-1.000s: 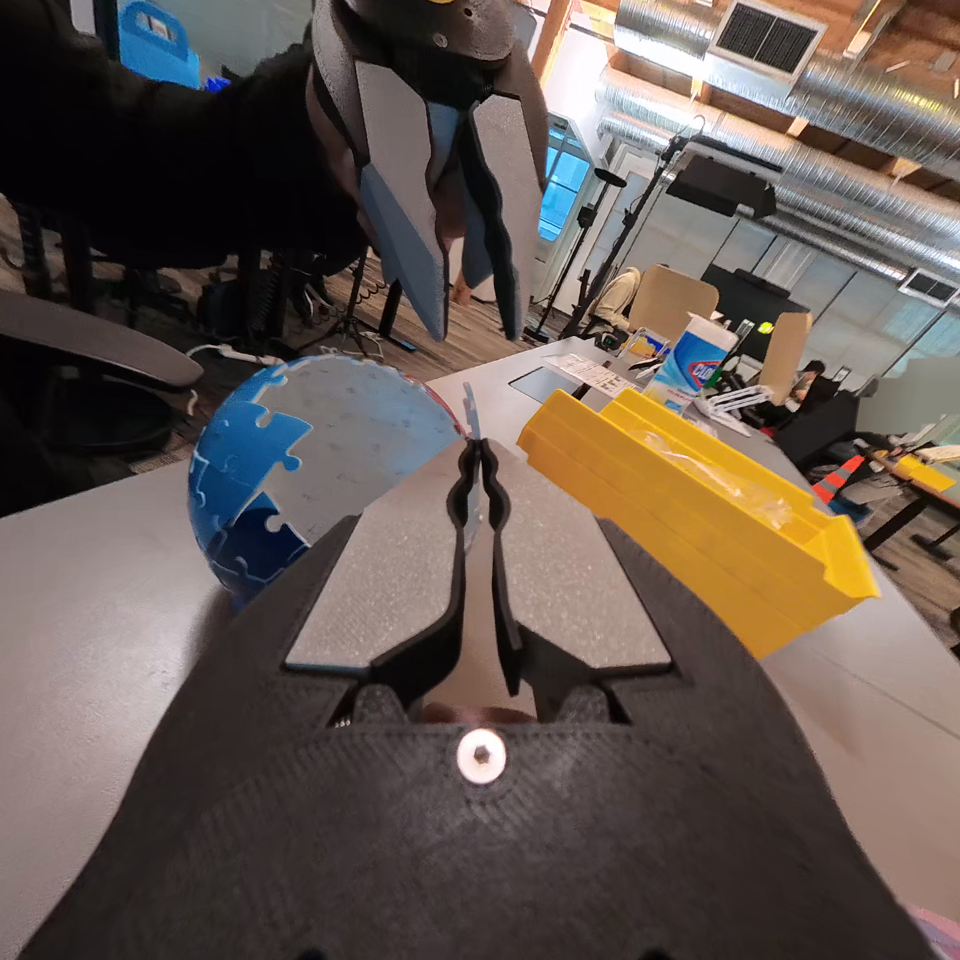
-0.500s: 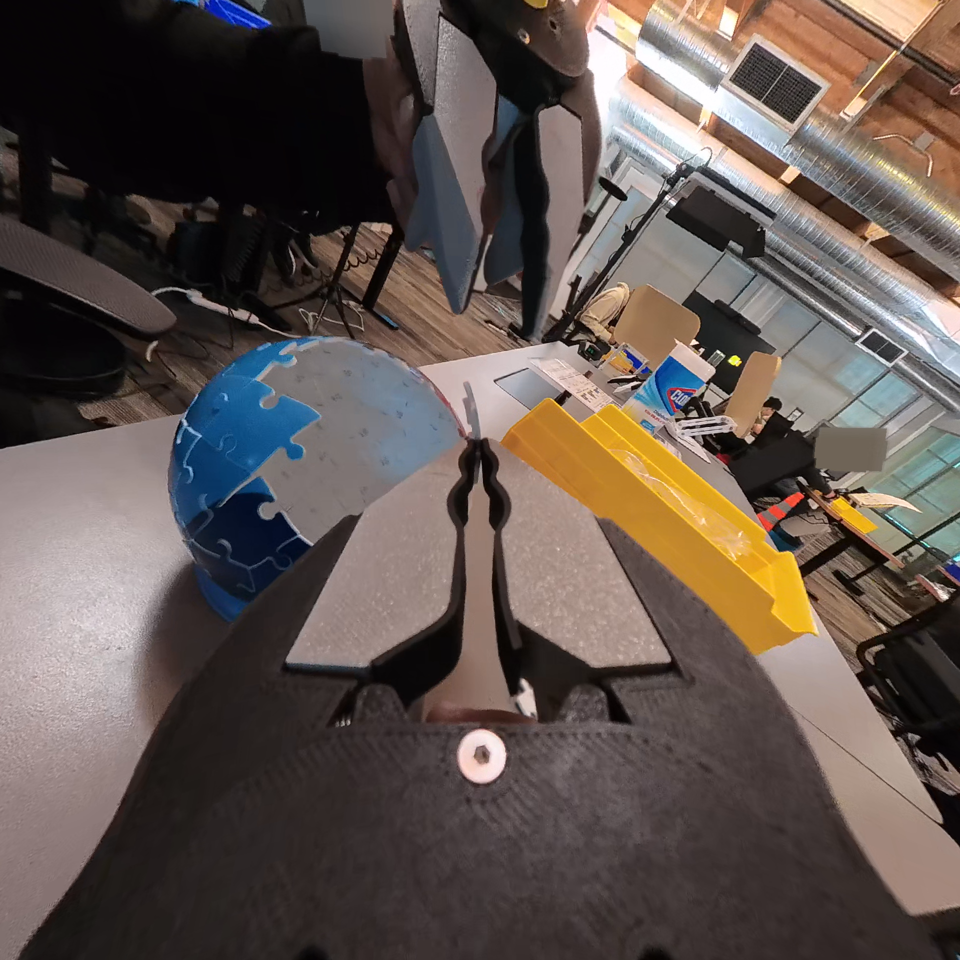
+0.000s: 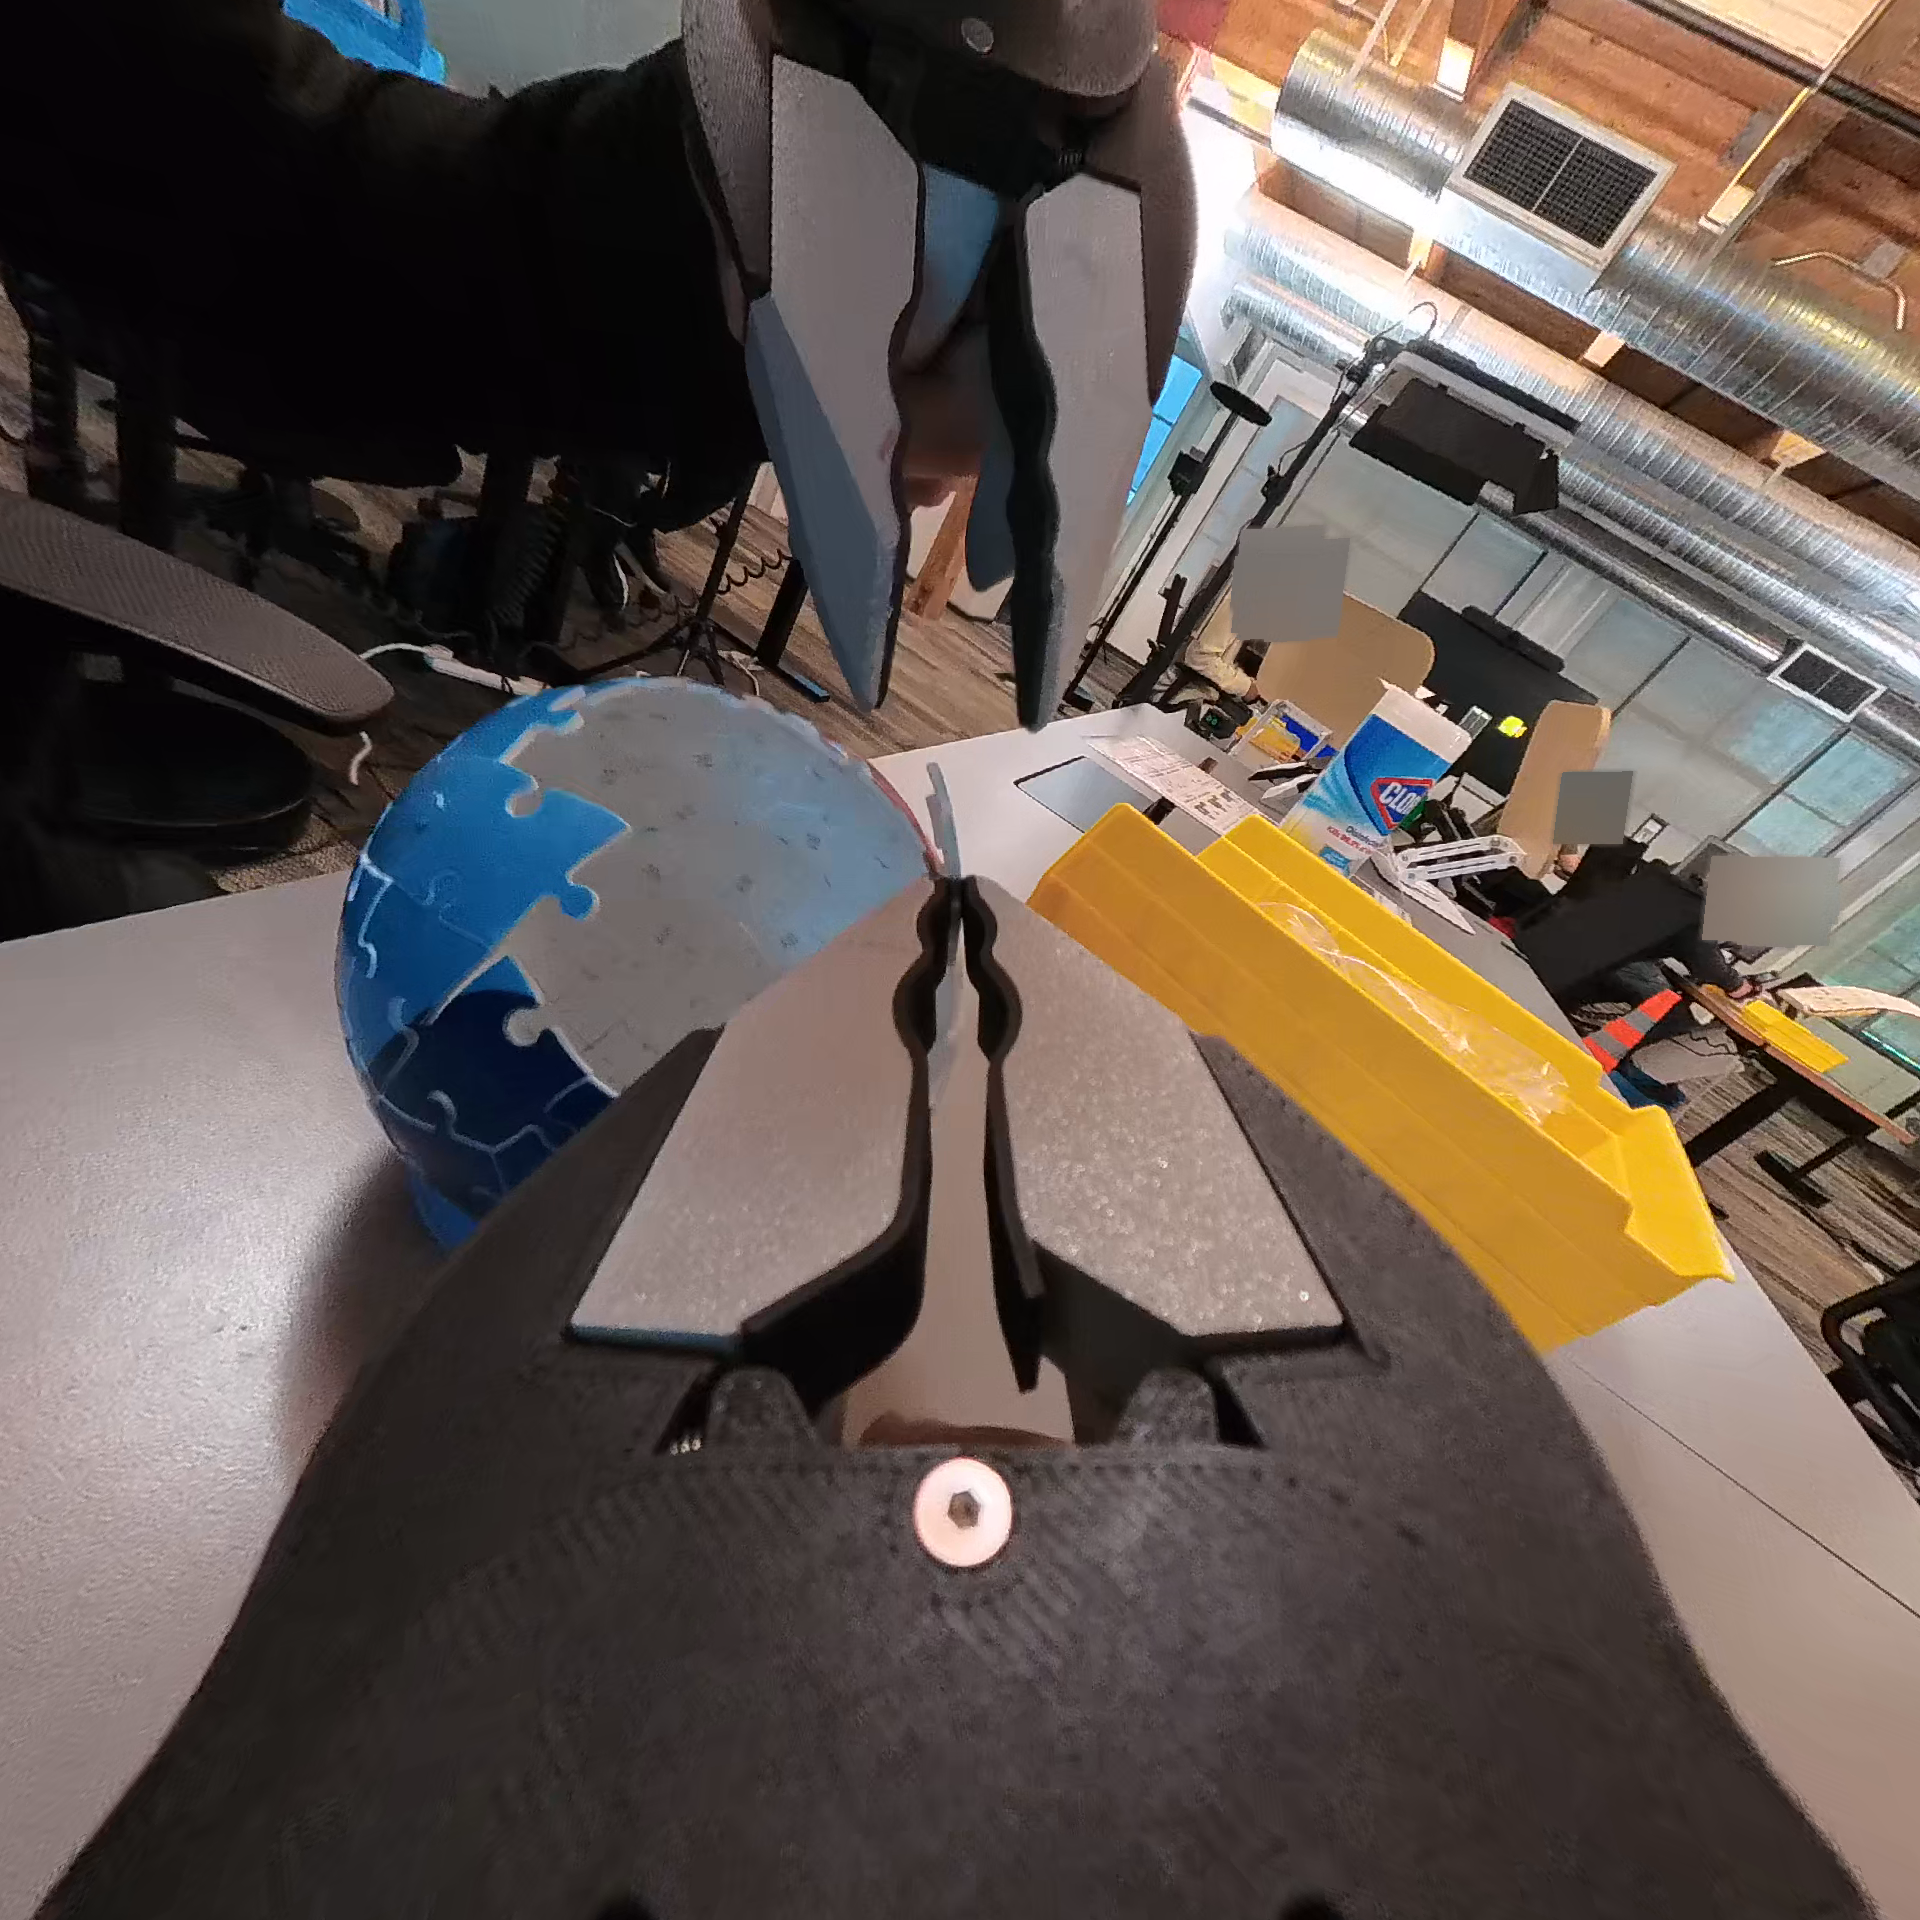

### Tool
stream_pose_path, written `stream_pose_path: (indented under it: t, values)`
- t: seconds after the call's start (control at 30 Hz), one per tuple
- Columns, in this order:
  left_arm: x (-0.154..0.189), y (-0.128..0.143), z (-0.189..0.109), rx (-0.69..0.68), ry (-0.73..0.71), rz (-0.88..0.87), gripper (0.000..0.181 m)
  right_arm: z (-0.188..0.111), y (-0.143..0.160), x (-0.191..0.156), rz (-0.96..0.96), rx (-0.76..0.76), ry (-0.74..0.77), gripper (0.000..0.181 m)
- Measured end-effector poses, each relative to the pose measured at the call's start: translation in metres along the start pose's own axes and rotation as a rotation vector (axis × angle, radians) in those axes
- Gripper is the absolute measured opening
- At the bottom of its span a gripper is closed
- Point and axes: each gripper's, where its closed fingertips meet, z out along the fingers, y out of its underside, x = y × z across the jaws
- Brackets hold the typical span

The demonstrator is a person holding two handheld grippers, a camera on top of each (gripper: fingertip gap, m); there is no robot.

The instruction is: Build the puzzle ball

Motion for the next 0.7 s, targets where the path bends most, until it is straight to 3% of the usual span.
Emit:
stream_pose_path:
  t: [0.7]
  values:
    - [-0.0053, 0.0085, -0.0015, 0.005, -0.011, -0.019, 0.025, -0.0046, 0.0055, 0.0003, 0.002, 0.009, -0.001, 0.000]
